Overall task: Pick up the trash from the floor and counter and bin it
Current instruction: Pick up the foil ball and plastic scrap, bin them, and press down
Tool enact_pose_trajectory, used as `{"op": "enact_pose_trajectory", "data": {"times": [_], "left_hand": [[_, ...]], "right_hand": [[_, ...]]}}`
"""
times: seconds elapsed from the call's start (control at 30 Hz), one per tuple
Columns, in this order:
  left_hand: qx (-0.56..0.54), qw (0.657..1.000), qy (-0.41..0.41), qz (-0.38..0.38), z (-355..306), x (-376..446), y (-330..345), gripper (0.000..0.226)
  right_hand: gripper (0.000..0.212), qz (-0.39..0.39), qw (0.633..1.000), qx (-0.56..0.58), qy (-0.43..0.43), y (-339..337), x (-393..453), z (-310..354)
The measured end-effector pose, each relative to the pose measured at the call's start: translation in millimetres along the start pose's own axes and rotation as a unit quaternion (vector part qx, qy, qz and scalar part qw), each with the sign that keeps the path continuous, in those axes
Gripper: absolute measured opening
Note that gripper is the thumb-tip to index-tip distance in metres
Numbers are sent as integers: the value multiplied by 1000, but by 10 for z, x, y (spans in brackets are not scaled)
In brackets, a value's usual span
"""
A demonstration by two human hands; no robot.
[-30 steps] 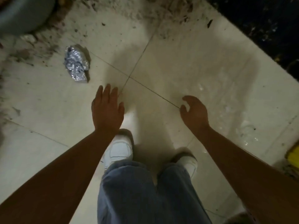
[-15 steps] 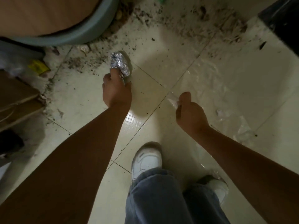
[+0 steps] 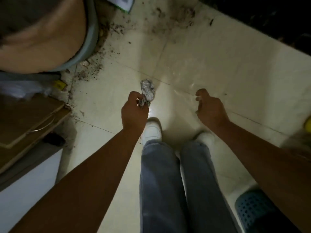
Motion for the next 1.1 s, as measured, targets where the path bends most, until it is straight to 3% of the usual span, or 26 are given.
{"op": "enact_pose_trajectory", "data": {"times": [0.13,0.3,0.4,0.5,0.53,0.6,0.63,0.73,0.9,1.0,1.1], "left_hand": [[46,994,71,65,-721,-865,22,13],[159,960,190,133,-1623,-1977,288,17],[261,907,273,188,-1968,-2729,650,20],[343,839,343,247,-2038,-3581,1104,20],[360,820,359,261,-2013,-3860,1266,20],[392,788,384,281,-1887,-4342,1574,21],[404,779,387,284,-1817,-4489,1665,22],[452,732,398,317,-1301,-5130,2097,25],[502,684,402,344,-306,-5829,2585,23],[530,663,394,352,327,-6202,2881,24],[547,656,378,358,884,-6469,3162,24]], "right_hand": [[31,-153,967,178,95,-702,-825,-228],[27,-294,861,330,251,-1253,-2117,-853],[27,-342,803,372,315,-1460,-2950,-1184],[9,-376,792,324,357,-1573,-3764,-1421],[20,-374,791,310,371,-1528,-3996,-1523],[42,-349,785,301,414,-1309,-4442,-1693],[39,-337,780,301,434,-1184,-4596,-1743],[25,-336,703,355,516,-586,-5470,-2056],[30,-398,580,385,597,310,-6812,-2331],[25,-434,525,374,630,726,-7530,-2475],[43,-453,499,370,639,1011,-7880,-2646]]}}
Point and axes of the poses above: each hand's wrist, its own x-axis towards the middle knuckle, its own y-axis out of the palm, z = x × y, the point moved 7 cm from there along x, towards the middle knuckle, and after that the axes turned 10 degrees about -y, right-handed, at the moved point
